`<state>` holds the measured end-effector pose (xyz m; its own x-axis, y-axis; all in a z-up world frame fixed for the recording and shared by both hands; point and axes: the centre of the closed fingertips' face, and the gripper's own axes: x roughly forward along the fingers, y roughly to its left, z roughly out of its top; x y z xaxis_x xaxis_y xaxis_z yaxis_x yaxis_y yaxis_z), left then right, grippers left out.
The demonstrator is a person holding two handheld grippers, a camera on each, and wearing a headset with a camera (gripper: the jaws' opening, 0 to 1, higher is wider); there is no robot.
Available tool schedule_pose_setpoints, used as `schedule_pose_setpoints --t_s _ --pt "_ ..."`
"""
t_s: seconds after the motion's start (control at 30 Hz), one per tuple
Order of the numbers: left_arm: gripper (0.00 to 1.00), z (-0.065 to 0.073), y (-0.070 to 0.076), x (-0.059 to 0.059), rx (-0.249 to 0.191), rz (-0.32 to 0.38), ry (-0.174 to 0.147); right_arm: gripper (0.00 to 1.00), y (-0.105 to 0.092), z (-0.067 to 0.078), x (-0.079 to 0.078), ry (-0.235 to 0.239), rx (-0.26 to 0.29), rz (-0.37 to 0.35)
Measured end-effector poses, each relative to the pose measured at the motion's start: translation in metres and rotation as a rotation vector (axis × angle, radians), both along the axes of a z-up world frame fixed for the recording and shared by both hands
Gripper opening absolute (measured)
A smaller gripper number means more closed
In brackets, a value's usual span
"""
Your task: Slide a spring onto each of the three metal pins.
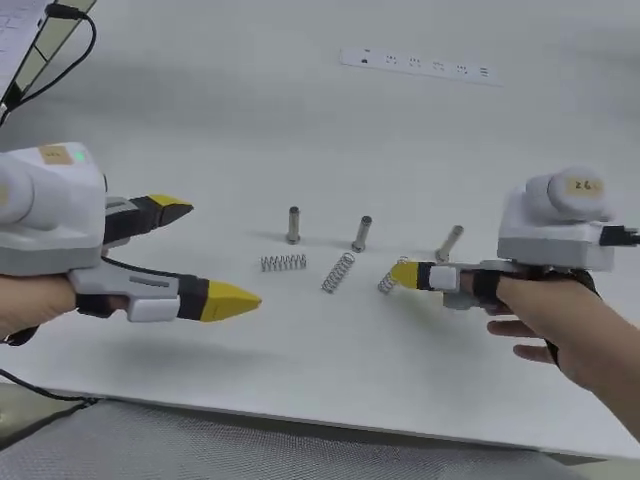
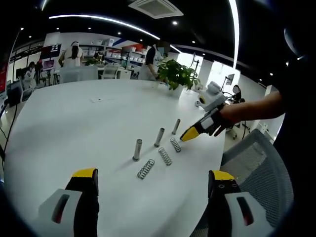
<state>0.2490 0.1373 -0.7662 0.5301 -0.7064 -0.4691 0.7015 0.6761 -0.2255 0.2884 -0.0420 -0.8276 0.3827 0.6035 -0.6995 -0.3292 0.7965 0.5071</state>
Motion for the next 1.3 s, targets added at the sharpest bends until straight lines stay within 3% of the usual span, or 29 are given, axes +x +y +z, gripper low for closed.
schedule_pose_setpoints --t_s 0.43,0.7,0.93,1.3 --pt "0.89 -0.002 0.005 -0.002 -0.01 0.001 -0.001 0.27 0.006 -0.005 0.01 -0.007 -0.067 -0.046" --pt "0.88 -0.002 0.006 -0.002 -0.016 0.002 -0.001 0.26 0.005 -0.013 0.012 -0.042 -0.17 0.012" --pt "0.88 -0.004 0.006 -0.001 -0.016 0.001 0.0 0.22 0.006 -0.019 0.013 -0.054 -0.209 0.037" --pt "0.88 -0.003 0.005 -0.002 -0.018 -0.002 -0.001 0.17 0.008 -0.022 0.013 -0.123 -0.333 0.18"
